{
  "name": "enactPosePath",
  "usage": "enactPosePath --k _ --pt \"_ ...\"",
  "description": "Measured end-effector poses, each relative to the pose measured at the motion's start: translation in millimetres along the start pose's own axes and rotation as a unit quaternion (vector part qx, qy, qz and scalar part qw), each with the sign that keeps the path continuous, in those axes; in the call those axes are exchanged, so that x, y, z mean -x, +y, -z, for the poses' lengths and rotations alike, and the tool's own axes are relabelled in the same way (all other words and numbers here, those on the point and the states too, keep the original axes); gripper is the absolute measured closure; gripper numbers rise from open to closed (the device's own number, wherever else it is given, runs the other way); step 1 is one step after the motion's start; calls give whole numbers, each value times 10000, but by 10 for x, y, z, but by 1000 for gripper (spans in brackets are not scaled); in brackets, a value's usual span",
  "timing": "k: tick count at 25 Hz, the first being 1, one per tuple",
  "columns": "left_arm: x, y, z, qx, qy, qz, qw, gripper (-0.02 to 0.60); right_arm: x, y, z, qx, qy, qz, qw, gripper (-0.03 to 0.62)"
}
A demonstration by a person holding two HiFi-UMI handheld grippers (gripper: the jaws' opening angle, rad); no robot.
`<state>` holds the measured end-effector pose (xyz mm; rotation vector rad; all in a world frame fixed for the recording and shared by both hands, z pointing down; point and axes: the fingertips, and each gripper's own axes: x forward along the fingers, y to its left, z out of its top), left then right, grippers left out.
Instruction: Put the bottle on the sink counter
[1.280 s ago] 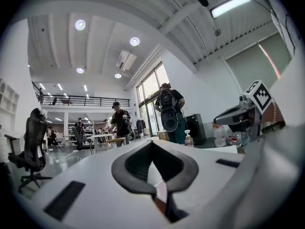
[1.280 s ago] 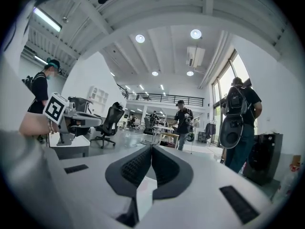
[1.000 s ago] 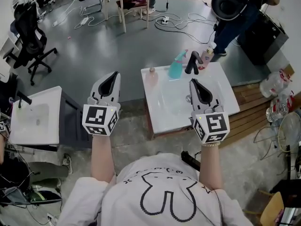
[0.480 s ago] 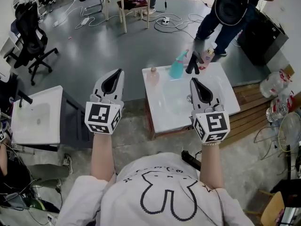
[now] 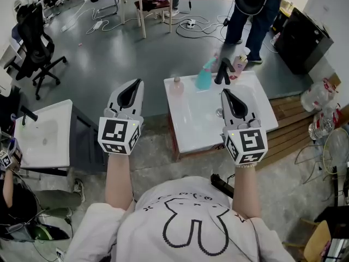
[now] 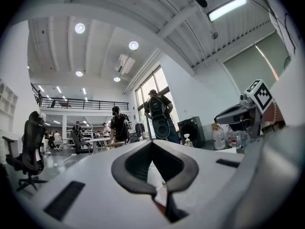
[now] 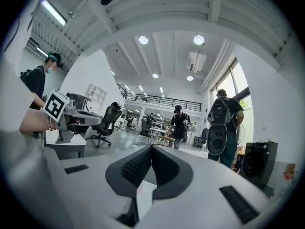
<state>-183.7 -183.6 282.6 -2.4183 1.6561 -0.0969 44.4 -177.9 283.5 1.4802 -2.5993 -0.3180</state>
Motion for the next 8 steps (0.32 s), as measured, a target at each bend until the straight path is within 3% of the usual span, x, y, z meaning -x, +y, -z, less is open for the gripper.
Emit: enactPosePath --k 4,8 --pt "-8 -3 -14 60 -22 -24 10000 574 13 -16 -4 3 -9 9 10000 566" --pt "-17 46 -18 73 28 -278 9996 573 22 -38 -1 -20 -12 18 10000 566"
